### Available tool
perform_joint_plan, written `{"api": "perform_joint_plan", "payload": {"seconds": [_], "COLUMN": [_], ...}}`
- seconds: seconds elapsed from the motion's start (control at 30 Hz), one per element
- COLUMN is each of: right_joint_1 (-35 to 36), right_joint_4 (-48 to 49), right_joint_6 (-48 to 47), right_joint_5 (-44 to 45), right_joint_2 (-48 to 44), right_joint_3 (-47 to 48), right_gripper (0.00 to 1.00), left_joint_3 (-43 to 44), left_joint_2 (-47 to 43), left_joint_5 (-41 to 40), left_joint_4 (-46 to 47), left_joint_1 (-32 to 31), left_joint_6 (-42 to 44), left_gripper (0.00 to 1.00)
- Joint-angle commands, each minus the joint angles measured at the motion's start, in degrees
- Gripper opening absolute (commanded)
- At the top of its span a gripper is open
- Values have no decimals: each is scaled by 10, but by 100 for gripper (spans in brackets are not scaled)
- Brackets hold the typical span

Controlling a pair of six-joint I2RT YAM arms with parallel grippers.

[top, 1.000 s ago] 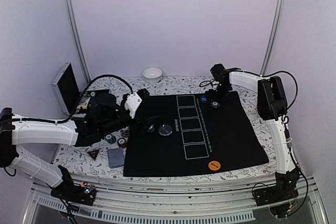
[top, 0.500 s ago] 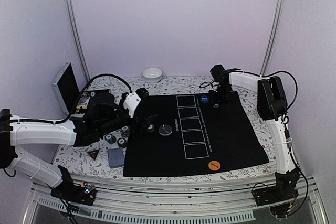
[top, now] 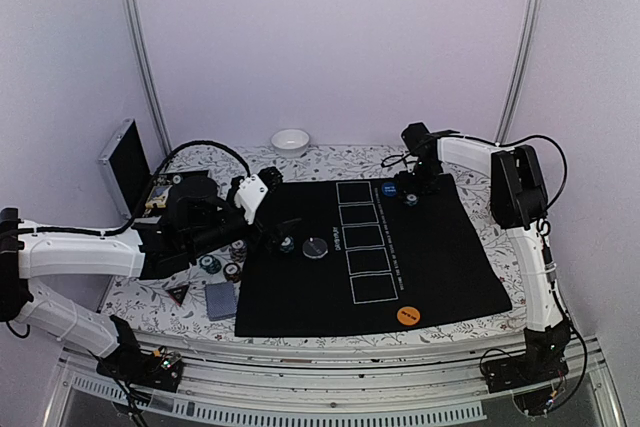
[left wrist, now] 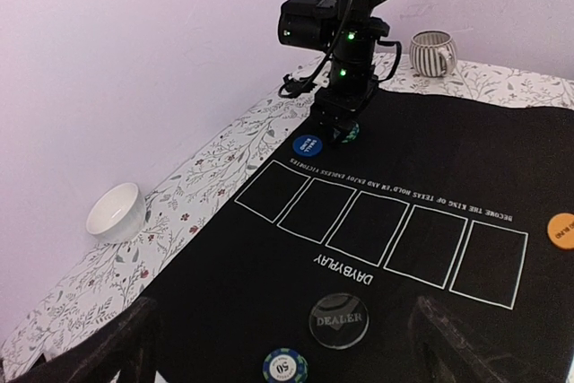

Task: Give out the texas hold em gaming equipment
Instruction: Adjust the poker chips pile in the small blind area.

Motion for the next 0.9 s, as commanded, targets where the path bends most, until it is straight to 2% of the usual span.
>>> {"api": "perform_joint_plan", "payload": {"seconds": [0.0, 0.2, 0.37, 0.5, 0.63, 0.87], "right_joint_1": [-2, -2, -1, 3, 3, 3], "right_joint_4": [-2, -14, -19, -11, -17, -7], "right_joint_6": [-2, 0, 8, 12, 12, 11], "right_joint_5": [0, -10, -11, -23, -30, -40], "right_joint_2": [-13, -51, -94, -115, -116, -98], "right_joint_3": [3, -36, -87, -123, -137, -128], "right_gripper": [81, 81, 77, 69, 51, 11], "left_joint_3": [12, 10, 9, 10, 10, 10], "left_joint_2": [-12, -16, -13, -14, -12, -11], "left_joint_5": [-5, -11, -10, -11, -11, -13], "left_joint_4": [-12, -13, -11, -10, -11, -10], "left_joint_1": [6, 6, 6, 5, 6, 7], "left_joint_6": [1, 2, 4, 5, 7, 8], "left_gripper": [98, 98, 98, 98, 98, 98]}}
